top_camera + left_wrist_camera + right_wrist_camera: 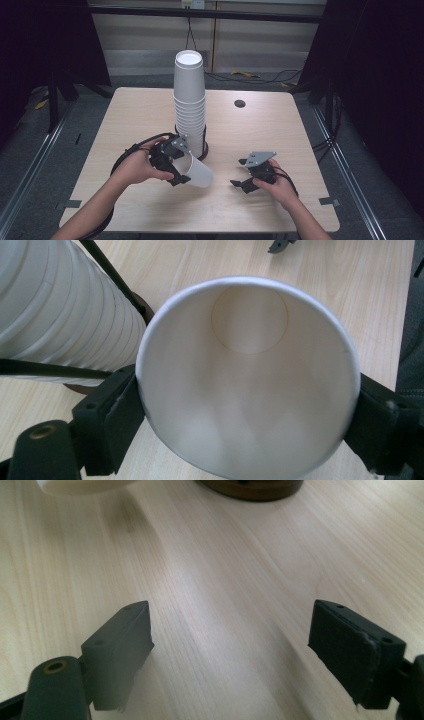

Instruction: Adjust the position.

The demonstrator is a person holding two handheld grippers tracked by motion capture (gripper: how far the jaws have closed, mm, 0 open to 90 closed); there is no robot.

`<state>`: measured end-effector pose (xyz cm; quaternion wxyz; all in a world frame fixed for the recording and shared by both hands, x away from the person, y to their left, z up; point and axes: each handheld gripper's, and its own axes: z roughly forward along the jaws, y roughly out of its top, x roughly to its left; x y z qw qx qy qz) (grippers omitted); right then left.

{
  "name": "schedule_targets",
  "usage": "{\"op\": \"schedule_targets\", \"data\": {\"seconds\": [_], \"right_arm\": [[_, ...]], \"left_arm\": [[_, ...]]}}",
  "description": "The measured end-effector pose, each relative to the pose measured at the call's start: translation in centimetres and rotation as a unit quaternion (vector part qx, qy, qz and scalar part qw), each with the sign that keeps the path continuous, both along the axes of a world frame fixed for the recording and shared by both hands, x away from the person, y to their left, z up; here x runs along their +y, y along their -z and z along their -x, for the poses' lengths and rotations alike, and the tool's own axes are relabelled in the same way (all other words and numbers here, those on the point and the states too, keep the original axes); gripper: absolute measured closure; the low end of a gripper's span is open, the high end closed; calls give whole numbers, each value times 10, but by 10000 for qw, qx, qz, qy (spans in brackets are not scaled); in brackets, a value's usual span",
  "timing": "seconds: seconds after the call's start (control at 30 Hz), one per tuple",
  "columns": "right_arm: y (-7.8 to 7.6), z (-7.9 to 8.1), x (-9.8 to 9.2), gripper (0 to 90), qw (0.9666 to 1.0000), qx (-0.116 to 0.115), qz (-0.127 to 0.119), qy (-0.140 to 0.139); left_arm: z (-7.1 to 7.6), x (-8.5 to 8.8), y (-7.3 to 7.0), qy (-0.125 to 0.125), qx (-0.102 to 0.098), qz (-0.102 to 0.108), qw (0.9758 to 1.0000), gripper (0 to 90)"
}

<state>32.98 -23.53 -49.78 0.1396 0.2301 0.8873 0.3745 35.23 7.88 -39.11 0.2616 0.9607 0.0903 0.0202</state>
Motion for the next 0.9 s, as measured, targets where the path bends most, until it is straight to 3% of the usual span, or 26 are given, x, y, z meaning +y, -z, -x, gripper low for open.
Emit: {"op": "schedule_targets", "data": {"seconds": [0.1,0.27,0.6,0.9], "right_arm": [[4,0,-2,159,9999,-23,96,31],[6,1,-4,153,9999,-43,1,102],[7,-4,-6,148,9993,309,-75,216],[7,-5,-7,149,9988,410,-102,254]], "left_arm": [[1,0,-2,17,3,-100,9999,132],[1,-2,-2,47,12,-188,9998,131],[3,-3,0,-12,146,-259,9996,127],[3,-7,-5,151,57,-585,9982,120]]}}
